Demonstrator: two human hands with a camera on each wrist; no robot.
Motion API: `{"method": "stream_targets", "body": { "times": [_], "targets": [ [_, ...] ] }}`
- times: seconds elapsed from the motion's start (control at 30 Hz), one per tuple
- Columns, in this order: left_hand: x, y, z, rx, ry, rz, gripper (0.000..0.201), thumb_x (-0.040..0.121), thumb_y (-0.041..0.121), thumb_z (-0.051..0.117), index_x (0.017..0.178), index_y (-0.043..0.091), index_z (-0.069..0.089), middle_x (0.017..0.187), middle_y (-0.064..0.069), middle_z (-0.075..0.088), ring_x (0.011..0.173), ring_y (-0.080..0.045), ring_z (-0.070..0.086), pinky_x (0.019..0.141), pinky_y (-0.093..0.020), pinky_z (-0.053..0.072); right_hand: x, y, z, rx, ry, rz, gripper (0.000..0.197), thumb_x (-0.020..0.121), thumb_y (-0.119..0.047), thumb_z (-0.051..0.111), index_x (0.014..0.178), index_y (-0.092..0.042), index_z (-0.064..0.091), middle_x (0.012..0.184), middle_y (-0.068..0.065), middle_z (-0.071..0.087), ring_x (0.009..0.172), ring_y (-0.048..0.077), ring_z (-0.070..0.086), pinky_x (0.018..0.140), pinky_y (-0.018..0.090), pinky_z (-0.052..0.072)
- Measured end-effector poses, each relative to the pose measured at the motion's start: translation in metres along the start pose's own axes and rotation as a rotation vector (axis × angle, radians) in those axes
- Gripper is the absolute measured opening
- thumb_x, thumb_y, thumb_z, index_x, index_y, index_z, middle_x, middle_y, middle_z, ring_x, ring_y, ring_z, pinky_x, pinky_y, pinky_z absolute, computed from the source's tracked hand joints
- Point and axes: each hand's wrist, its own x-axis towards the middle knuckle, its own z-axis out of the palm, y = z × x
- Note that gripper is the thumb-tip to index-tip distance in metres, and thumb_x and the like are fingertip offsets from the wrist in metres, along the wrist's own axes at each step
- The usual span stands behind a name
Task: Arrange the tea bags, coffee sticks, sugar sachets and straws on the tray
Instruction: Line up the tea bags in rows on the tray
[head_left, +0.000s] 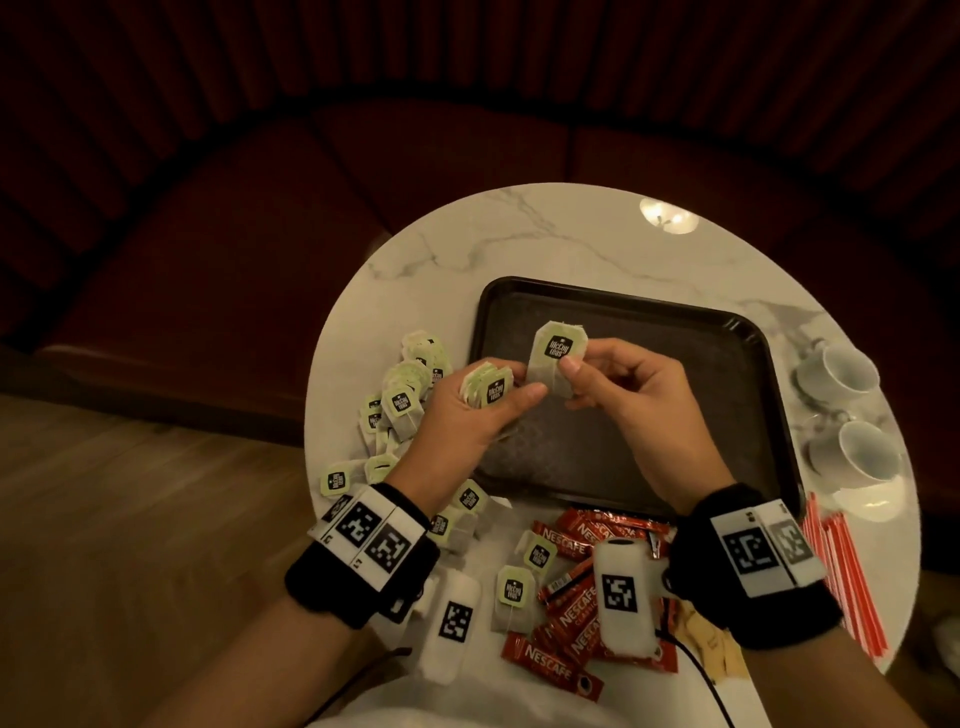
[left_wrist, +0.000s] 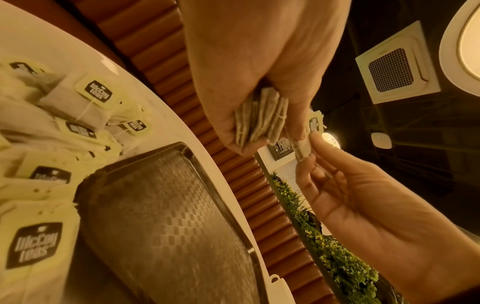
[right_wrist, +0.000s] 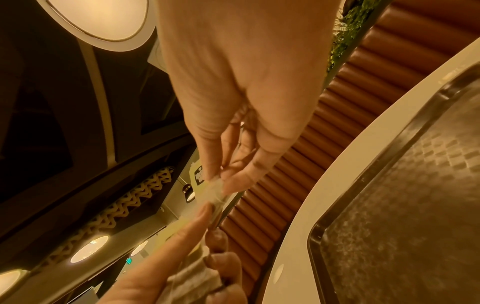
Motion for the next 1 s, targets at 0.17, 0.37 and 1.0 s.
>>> {"method": "stream_targets", "body": {
  "times": [0.17,0.37,1.0],
  "targets": [
    [0.012,-0.005,-0.009,0.021,0.037,-0.024,0.023,0.083,0.020,0.074,0.105,0.023,0.070,0.096,-0.006,0.071,0.084,-0.013,0.067,0.075,-0.032,0.056,0.016,0.006,-0.002,0.003,0.029,0.025,0.018,0.091,-0.016,0.065,0.107,-0.013,0.072,0.101,0.000,0.075,0.093,0.012,0.069,0.076,0.021,0.056],
    [0.026,-0.012,-0.024,-0.210,0.092,-0.221,0.024,0.090,0.027,0.064,0.106,0.009,0.066,0.076,-0.005,0.063,0.063,-0.013,0.059,0.053,-0.027,0.049,0.077,0.051,-0.012,0.039,0.106,0.163,0.020,0.089,-0.008,0.068,0.109,-0.005,0.071,0.098,0.005,0.075,0.089,0.012,0.070,0.076,0.019,0.054],
    [0.078,-0.022,-0.071,-0.404,0.145,-0.357,0.044,0.077,0.034,0.068,0.112,0.008,0.059,0.077,-0.010,0.062,0.062,-0.017,0.059,0.050,-0.027,0.050,0.236,0.131,0.009,-0.232,0.089,0.344,0.027,0.087,-0.002,0.069,0.114,-0.001,0.067,0.083,0.001,0.065,0.074,0.014,0.064,0.061,0.023,0.052]
  ]
}}
